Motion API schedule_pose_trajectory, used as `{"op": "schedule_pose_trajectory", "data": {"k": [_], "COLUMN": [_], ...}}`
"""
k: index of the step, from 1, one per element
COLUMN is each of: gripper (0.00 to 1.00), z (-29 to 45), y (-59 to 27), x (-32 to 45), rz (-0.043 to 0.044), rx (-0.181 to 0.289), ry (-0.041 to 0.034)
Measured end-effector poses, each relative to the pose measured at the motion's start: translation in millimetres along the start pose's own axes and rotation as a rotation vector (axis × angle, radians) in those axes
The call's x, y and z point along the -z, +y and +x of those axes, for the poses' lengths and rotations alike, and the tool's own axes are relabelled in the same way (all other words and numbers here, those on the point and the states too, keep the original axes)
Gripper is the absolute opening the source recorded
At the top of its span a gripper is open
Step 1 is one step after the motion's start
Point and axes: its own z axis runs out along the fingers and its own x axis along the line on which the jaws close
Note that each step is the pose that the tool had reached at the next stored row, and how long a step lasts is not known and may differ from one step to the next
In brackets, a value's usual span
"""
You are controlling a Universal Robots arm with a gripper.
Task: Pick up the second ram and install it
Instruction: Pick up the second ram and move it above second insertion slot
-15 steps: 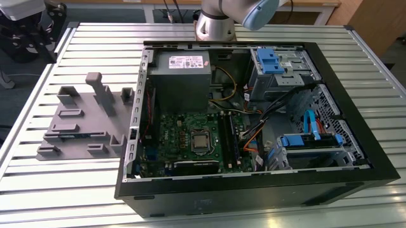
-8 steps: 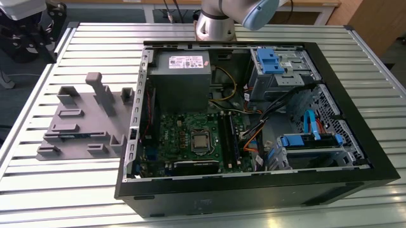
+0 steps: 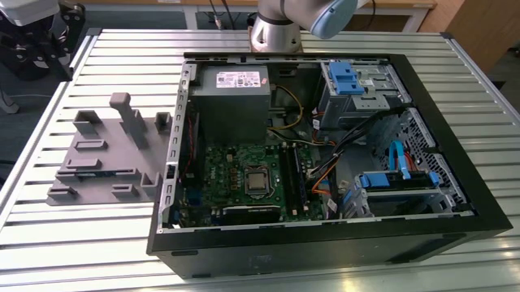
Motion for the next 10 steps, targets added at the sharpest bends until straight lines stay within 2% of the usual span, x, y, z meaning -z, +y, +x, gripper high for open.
{"op": "schedule_pose_trajectory", "data": {"k": [5,10], "gripper": [0.11,0.11], "z": [0.0,0.0], "y": [0.0,0.0], "x": [0.0,0.0], "rz": [-0.0001,-0.0006], "rx": [0.006,0.043], "ry": [0.0002,0.0016]}}
